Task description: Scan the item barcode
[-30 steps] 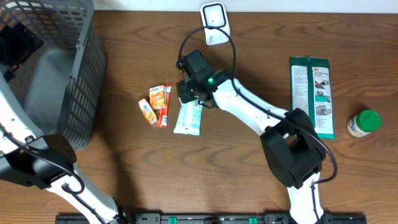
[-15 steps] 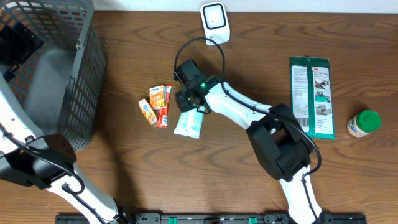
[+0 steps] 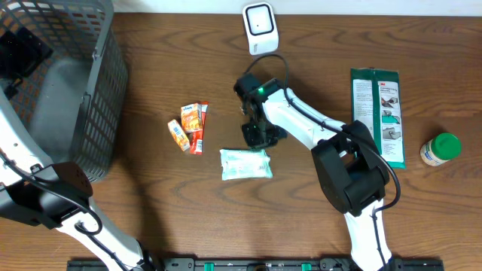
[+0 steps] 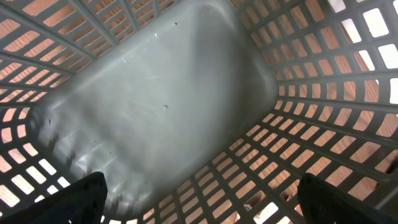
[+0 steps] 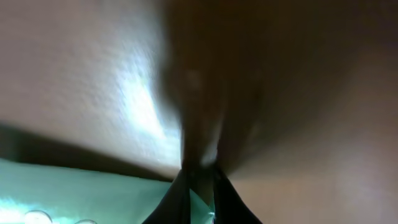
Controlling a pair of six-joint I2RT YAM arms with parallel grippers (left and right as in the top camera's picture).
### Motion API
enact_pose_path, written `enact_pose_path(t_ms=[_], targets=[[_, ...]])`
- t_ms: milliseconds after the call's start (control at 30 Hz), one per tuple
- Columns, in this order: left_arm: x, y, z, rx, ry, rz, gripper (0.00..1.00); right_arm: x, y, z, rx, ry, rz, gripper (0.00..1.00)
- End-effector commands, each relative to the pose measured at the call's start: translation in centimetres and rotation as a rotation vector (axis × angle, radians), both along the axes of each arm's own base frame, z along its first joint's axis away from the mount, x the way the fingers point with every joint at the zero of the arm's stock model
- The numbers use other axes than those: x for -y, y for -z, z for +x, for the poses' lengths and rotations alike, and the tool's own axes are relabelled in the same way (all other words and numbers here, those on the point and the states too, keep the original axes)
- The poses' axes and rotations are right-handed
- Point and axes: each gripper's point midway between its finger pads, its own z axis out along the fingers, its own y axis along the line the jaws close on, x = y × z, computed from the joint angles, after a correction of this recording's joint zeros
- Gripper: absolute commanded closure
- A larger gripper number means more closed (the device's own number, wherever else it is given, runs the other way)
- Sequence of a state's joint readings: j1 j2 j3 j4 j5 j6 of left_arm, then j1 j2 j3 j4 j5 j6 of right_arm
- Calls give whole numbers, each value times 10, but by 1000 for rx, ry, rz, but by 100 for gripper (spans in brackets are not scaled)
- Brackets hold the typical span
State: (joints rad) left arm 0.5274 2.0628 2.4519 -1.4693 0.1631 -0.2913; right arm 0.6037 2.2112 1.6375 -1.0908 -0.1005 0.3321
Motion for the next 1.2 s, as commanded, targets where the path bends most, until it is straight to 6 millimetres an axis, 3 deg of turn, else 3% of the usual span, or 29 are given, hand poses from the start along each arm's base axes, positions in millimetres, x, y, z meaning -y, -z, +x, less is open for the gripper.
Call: enact_pose_path(t_ms=[0,133,267,567,700,900,1033,1167], targets=[[3,-15,-2,36,3,11,2,-14,7,-33,-166,118,55,91],[3,-15,-2,36,3,11,2,-26,-2,-52,-280,139,129,96],[3,-15,-2,36,3,11,2,-23,-11,-61,-357,177,144,94],[3,-15,-2,35,3,11,2,-14,-5,-19,-246,149,252,89],[3,-15,-2,36,3,11,2,-44,-19,-8,-226,33,490,94],[3,-15,-2,36,3,11,2,-84,-42,0,-177,-73,715,99],[3,-15,-2,36,3,11,2,-108,-54,-7,-116,-248,759,99],[3,-15,-2,36,3,11,2,-127,-53,-13,-32,-370,674,99]])
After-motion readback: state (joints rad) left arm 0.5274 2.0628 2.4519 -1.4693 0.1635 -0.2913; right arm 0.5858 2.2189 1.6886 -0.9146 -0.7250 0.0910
